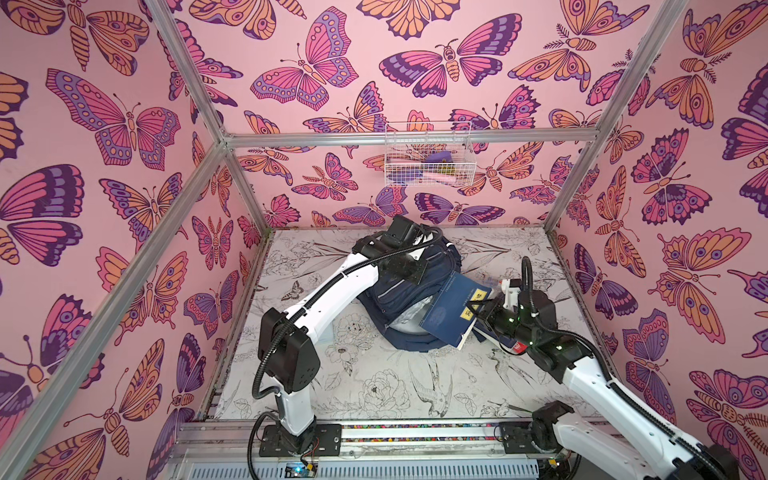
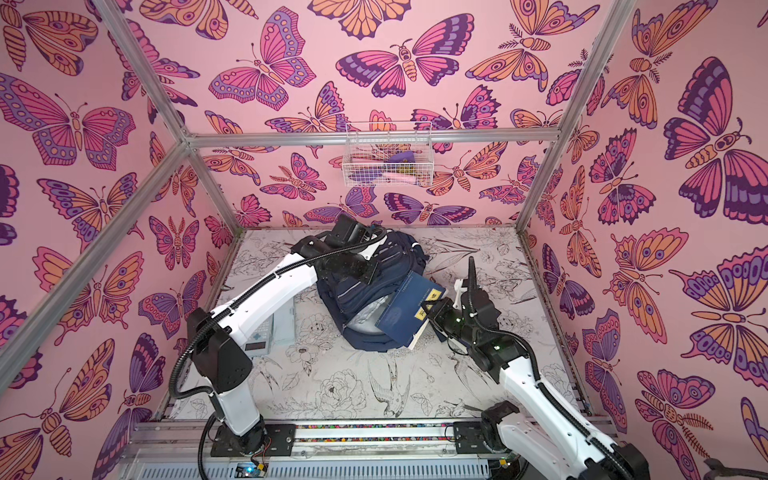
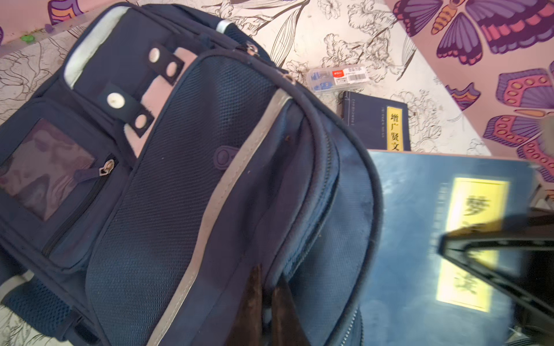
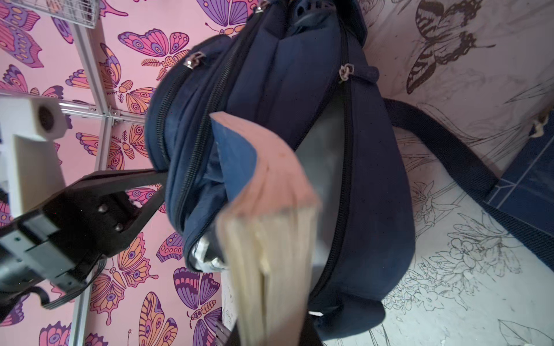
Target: Pack the student bag
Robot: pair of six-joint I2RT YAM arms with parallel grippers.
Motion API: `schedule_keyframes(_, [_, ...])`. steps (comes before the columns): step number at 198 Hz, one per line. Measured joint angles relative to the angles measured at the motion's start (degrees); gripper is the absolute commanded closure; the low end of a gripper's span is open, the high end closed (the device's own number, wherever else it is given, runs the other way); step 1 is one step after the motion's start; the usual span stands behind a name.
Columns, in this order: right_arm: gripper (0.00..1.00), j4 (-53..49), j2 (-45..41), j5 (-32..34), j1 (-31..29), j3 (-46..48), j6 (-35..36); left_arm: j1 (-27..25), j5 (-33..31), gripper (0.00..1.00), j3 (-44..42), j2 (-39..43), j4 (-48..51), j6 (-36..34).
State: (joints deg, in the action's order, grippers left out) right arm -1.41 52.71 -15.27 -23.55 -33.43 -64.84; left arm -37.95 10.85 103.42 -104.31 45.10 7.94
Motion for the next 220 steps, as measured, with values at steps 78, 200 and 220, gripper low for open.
schedule_keyframes(78, [1.0,2.4,-1.4,4.0,-2.1,-0.3,-2.0,2.2,0.7,1.0,3.3,0.0,3.4,2.2])
schedule_keyframes(200, [1.0,5.8,8.9,4.7,-2.5,-0.5,-3.7,4.0,5.6,1.0,4.3,0.0,4.0,5.0])
schedule_keyframes(220, [1.0,7.7,9.8,3.8,-2.5,-0.5,-3.9,4.7,7.2,1.0,4.8,0.0,4.1,5.5])
